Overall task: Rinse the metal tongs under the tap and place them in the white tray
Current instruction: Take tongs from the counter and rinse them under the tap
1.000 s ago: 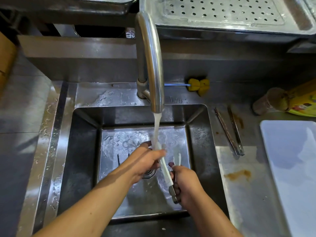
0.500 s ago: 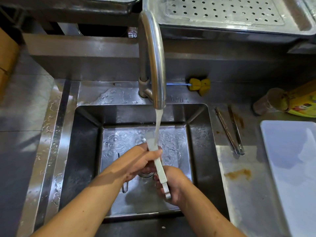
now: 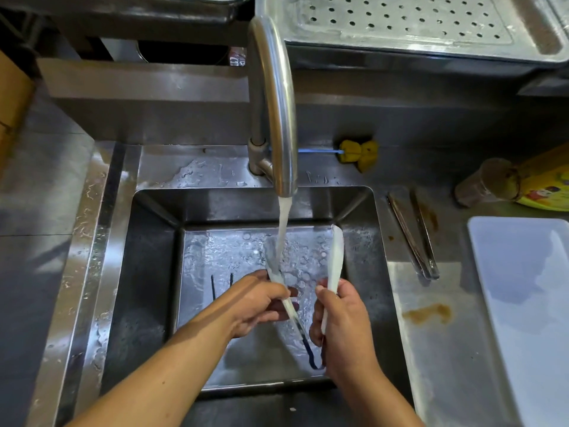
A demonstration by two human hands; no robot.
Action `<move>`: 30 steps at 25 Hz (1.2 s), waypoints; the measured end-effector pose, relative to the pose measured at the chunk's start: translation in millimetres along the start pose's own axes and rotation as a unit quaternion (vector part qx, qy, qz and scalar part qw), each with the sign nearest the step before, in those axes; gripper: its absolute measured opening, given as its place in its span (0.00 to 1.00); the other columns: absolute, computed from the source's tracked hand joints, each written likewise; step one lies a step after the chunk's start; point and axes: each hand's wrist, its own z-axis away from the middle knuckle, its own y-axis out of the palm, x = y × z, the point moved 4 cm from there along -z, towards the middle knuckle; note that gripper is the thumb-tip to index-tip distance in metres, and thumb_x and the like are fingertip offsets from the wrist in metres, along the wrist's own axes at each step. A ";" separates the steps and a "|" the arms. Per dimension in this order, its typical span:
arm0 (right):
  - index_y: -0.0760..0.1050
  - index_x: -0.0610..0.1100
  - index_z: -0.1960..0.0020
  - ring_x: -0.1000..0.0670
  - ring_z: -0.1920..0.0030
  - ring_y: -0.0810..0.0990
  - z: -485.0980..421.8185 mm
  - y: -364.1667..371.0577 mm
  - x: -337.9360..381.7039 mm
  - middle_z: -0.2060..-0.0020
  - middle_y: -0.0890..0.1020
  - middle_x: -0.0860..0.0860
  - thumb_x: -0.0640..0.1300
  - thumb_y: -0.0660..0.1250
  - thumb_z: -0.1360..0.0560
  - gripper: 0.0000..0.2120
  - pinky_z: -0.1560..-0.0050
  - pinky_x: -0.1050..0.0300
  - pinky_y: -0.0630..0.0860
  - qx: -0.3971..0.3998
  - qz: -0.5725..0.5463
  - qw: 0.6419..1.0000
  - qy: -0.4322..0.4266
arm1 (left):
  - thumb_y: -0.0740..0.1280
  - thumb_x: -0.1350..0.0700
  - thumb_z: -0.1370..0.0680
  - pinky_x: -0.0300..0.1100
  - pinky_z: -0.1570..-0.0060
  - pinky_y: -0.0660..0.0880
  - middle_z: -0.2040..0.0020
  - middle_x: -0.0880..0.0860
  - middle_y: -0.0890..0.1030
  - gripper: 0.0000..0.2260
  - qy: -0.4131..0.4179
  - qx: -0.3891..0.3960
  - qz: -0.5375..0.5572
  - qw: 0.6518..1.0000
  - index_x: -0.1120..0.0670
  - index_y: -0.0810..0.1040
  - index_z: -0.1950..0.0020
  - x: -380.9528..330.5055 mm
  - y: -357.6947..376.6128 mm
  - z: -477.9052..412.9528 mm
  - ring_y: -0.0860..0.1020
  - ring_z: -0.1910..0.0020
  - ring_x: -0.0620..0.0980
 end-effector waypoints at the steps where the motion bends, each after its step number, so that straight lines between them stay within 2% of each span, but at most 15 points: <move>1: 0.77 0.46 0.51 0.51 0.74 0.70 6.0 3.3 6.2 0.70 0.74 0.46 0.45 0.68 0.24 0.03 0.76 0.56 0.68 0.007 0.034 0.999 -0.037 | 0.69 0.67 0.21 0.57 0.47 0.85 0.48 0.62 0.88 0.11 -0.004 0.006 -0.010 1.000 0.62 0.80 0.39 0.7 4.8 -2.1 0.88 0.53 0.59; 3: 0.78 0.47 0.50 0.49 0.66 0.79 18.7 14.3 12.0 0.63 0.82 0.43 0.44 0.68 0.25 0.05 0.66 0.49 0.79 0.014 0.042 0.995 -0.089 | 0.68 0.63 0.20 0.54 0.53 0.86 0.53 0.61 0.88 0.07 -0.008 -0.028 -0.053 0.998 0.61 0.83 0.44 -4.6 13.3 -7.7 0.87 0.60 0.58; 4: 0.78 0.48 0.49 0.49 0.62 0.82 24.3 19.1 10.9 0.61 0.84 0.44 0.42 0.68 0.25 0.05 0.61 0.48 0.80 0.017 0.034 0.994 -0.107 | 0.67 0.59 0.19 0.48 0.61 0.85 0.57 0.61 0.88 0.08 -0.014 -0.073 -0.081 0.994 0.61 0.84 0.48 -11.2 15.8 -11.6 0.85 0.64 0.57; 6: 0.79 0.51 0.49 0.55 0.59 0.83 30.4 25.2 8.9 0.60 0.85 0.52 0.38 0.67 0.22 0.09 0.58 0.57 0.80 0.015 0.050 0.988 -0.149 | 0.66 0.51 0.17 0.37 0.77 0.77 0.62 0.60 0.85 0.15 -0.007 -0.155 -0.145 0.977 0.61 0.85 0.50 -25.1 14.1 -15.9 0.81 0.70 0.55; 7: 0.78 0.51 0.49 0.57 0.59 0.83 29.2 26.1 8.9 0.60 0.85 0.55 0.36 0.67 0.22 0.10 0.57 0.59 0.79 0.010 0.061 0.985 -0.164 | 0.66 0.50 0.16 0.36 0.80 0.74 0.61 0.60 0.85 0.15 0.008 -0.149 -0.155 0.977 0.61 0.84 0.49 -30.5 13.9 -19.3 0.81 0.70 0.55; 10: 0.78 0.47 0.48 0.57 0.59 0.83 15.2 25.3 13.0 0.59 0.85 0.54 0.33 0.66 0.21 0.10 0.57 0.63 0.79 -0.011 0.059 0.982 -0.177 | 0.66 0.62 0.20 0.38 0.77 0.74 0.61 0.63 0.84 0.10 0.029 0.004 -0.142 0.989 0.69 0.81 0.46 -35.5 18.8 -17.9 0.79 0.73 0.52; 11: 0.78 0.46 0.48 0.56 0.58 0.84 10.9 27.9 12.8 0.59 0.85 0.53 0.33 0.66 0.21 0.09 0.57 0.63 0.80 -0.005 0.052 0.983 -0.173 | 0.66 0.64 0.21 0.38 0.77 0.73 0.63 0.63 0.83 0.09 0.026 0.021 -0.157 0.987 0.69 0.82 0.48 -35.1 16.9 -17.8 0.77 0.76 0.51; 15: 0.77 0.53 0.52 0.57 0.61 0.81 2.4 43.5 6.3 0.62 0.83 0.54 0.40 0.67 0.22 0.07 0.61 0.61 0.79 0.021 0.065 0.985 -0.157 | 0.65 0.56 0.19 0.40 0.76 0.75 0.72 0.57 0.82 0.12 0.012 -0.107 -0.178 0.978 0.60 0.83 0.58 -38.6 -2.8 -29.5 0.77 0.79 0.53; 18: 0.77 0.53 0.53 0.58 0.65 0.80 -21.7 46.1 7.1 0.64 0.84 0.55 0.47 0.67 0.25 0.02 0.66 0.63 0.76 -0.025 0.102 0.987 -0.120 | 0.67 0.56 0.22 0.44 0.67 0.79 0.65 0.55 0.86 0.09 0.039 -0.046 -0.148 0.987 0.59 0.85 0.51 -31.0 1.3 -24.6 0.83 0.70 0.52; 21: 0.78 0.49 0.52 0.50 0.67 0.81 -55.0 58.4 5.4 0.66 0.83 0.50 0.52 0.68 0.23 0.07 0.66 0.54 0.77 -0.040 0.093 0.995 -0.011 | 0.67 0.64 0.29 0.48 0.64 0.83 0.64 0.59 0.85 0.10 0.038 0.032 -0.097 0.994 0.61 0.84 0.50 -18.1 2.5 -15.5 0.84 0.67 0.56; 24: 0.82 0.46 0.51 0.46 0.63 0.83 -80.7 77.9 -1.1 0.62 0.84 0.48 0.54 0.65 0.19 0.13 0.62 0.52 0.79 -0.013 0.162 0.981 0.109 | 0.67 0.61 0.25 0.56 0.55 0.86 0.61 0.62 0.86 0.08 0.019 -0.022 -0.065 0.997 0.63 0.84 0.52 -13.1 -14.5 -18.5 0.85 0.64 0.59; 25: 0.82 0.46 0.53 0.46 0.61 0.83 -87.6 83.9 -1.2 0.62 0.84 0.47 0.57 0.62 0.18 0.17 0.59 0.52 0.80 0.002 0.205 0.971 0.124 | 0.67 0.60 0.25 0.59 0.51 0.86 0.58 0.64 0.87 0.09 0.012 -0.035 -0.068 0.997 0.63 0.85 0.51 -11.9 -21.0 -18.2 0.85 0.61 0.59; 27: 0.78 0.48 0.55 0.50 0.64 0.80 -100.1 91.1 2.2 0.62 0.82 0.50 0.63 0.57 0.17 0.22 0.64 0.57 0.75 0.020 0.299 0.948 0.108 | 0.67 0.59 0.26 0.63 0.46 0.83 0.51 0.66 0.87 0.12 0.008 -0.033 -0.070 0.997 0.63 0.85 0.47 -10.5 -28.7 -14.4 0.85 0.56 0.61; 29: 0.72 0.50 0.47 0.49 0.60 0.80 -105.4 94.5 5.3 0.55 0.82 0.48 0.65 0.59 0.19 0.18 0.62 0.56 0.76 0.008 0.310 0.946 0.094 | 0.66 0.60 0.25 0.62 0.46 0.84 0.49 0.67 0.87 0.12 0.015 -0.030 -0.052 0.998 0.61 0.85 0.47 -12.7 -30.8 -11.9 0.85 0.53 0.62; 30: 0.71 0.50 0.42 0.45 0.55 0.82 -105.0 95.9 4.4 0.49 0.82 0.46 0.66 0.62 0.21 0.20 0.53 0.51 0.80 0.001 0.271 0.956 0.115 | 0.64 0.62 0.24 0.59 0.48 0.84 0.50 0.67 0.87 0.11 0.018 -0.028 -0.046 0.998 0.59 0.87 0.51 -14.1 -30.3 -10.8 0.84 0.54 0.62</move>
